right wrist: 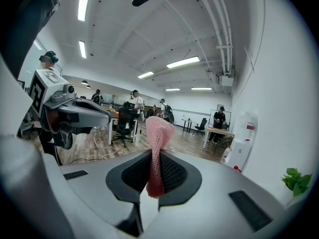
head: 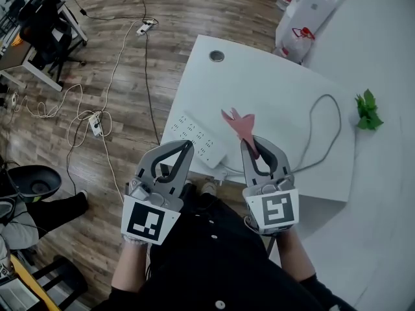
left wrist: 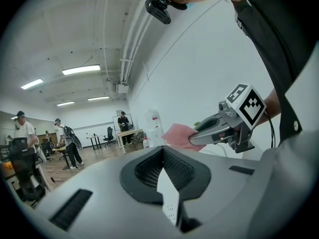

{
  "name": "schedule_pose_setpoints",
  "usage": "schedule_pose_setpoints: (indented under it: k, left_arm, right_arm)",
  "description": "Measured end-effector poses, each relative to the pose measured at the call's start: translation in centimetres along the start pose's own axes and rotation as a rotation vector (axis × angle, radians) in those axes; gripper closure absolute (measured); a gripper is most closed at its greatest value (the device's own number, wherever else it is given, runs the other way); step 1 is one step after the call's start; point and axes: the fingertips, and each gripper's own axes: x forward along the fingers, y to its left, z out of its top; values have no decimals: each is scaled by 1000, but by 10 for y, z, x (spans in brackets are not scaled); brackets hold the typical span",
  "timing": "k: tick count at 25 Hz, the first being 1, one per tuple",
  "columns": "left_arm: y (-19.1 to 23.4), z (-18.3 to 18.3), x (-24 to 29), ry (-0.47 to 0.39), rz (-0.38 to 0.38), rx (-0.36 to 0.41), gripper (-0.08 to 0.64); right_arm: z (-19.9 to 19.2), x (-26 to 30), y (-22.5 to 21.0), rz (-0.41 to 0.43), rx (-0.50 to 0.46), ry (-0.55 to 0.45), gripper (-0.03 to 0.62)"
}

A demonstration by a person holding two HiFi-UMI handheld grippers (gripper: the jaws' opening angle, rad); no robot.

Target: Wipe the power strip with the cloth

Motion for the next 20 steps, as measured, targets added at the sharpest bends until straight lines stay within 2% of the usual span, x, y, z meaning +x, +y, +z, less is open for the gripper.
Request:
schedule_pose_setpoints:
  k: [8, 16, 20]
  left_arm:
    - [25, -13, -4, 9, 23, -17, 546]
    - [49, -31, -15, 30, 68, -32, 546]
    - [59, -39, -19, 46, 92, -53, 546]
  right_arm:
    - [2, 32, 8, 28, -25, 25, 538]
    - [-4, 77, 28, 139, -102, 63, 538]
    - [-4, 103, 36, 180, -134, 39, 538]
